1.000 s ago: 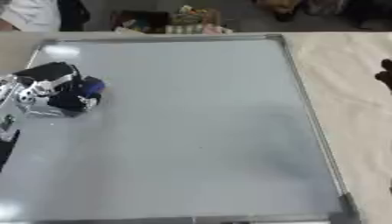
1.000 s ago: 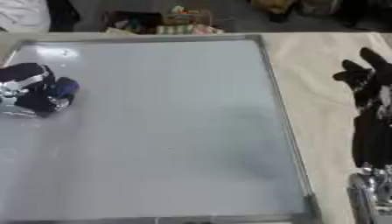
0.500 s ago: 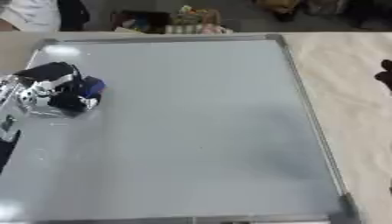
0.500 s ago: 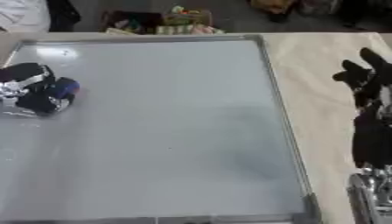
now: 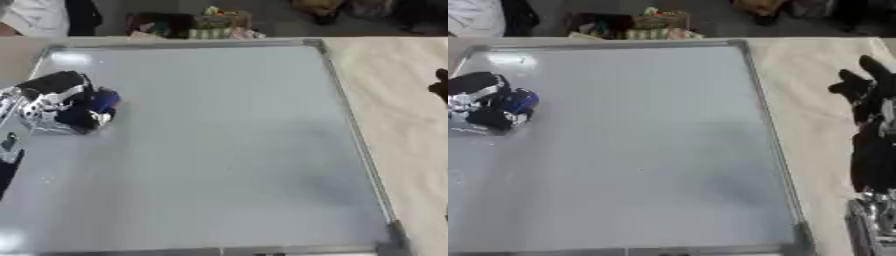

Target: Wipe the whiteboard clean with a brush.

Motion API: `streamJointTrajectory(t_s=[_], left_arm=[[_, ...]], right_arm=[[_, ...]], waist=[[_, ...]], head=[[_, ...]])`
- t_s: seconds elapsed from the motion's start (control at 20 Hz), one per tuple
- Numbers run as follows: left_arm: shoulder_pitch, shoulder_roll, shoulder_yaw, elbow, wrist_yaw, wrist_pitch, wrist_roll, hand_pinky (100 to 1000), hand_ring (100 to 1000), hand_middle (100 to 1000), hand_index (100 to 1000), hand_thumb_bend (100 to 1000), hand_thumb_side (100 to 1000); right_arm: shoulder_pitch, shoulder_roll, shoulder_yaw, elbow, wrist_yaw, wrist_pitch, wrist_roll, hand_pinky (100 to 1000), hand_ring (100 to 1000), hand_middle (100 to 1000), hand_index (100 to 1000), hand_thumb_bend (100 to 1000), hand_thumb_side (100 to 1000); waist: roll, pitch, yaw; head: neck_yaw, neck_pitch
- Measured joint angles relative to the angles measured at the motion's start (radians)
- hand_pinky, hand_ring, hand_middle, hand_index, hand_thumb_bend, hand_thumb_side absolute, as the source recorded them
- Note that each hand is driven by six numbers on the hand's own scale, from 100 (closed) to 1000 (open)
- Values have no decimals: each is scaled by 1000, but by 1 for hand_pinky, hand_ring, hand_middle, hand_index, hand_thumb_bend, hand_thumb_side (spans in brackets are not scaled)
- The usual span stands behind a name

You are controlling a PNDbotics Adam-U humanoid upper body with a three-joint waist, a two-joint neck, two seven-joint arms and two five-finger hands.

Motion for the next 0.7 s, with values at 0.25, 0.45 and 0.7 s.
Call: streamJointTrajectory(t_s=[0.25,0.45,0.7], left_arm=[[0,-1,-16,-6,6,-8,-4,399,482,278,437,107,594],[0,-9,-25,-12,7,-19,-14,390,478,277,414,118,642],[-1,-17,-34,-18,7,-32,-31,387,477,277,400,183,704]], right_arm=[[0,0,0,0,0,2,-1,908,879,557,900,143,1000],[0,0,0,0,0,3,-3,908,878,557,899,140,1000],[0,1,0,0,0,4,-4,908,878,556,899,138,1000]], waist=[[0,-3,0],[1,-4,0],[4,-5,0]], head=[[0,4],[0,4],[1,4]])
